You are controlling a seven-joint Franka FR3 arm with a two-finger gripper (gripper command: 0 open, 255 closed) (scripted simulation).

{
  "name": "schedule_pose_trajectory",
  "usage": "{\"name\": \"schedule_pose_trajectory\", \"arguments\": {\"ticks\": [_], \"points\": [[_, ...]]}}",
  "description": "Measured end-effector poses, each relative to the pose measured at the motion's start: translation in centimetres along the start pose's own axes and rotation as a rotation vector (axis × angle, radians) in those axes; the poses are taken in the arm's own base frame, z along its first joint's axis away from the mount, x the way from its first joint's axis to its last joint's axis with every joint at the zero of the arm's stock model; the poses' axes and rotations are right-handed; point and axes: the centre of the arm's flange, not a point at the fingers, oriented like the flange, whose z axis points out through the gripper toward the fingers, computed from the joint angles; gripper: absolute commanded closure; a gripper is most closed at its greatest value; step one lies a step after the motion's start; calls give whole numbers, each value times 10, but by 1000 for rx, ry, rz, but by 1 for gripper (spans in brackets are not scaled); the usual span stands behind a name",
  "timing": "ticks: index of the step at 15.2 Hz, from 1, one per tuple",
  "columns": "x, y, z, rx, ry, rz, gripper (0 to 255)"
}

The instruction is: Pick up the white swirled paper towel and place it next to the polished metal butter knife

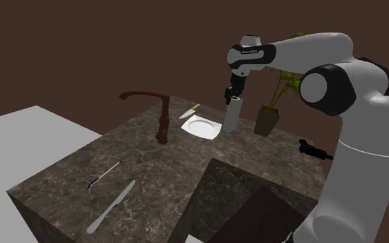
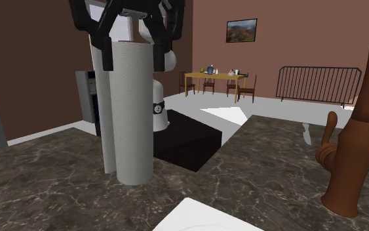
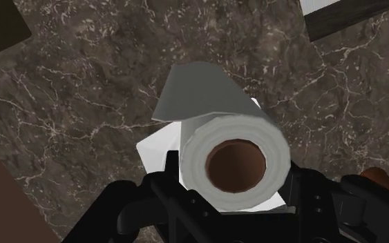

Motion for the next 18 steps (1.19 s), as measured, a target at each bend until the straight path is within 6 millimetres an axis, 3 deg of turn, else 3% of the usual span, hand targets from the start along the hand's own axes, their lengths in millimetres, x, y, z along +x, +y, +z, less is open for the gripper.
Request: {"name": "schedule_pose_trajectory", "arguments": {"ticks": [18], "points": [[-49,-220,-84,0,0,-1,255]]}}
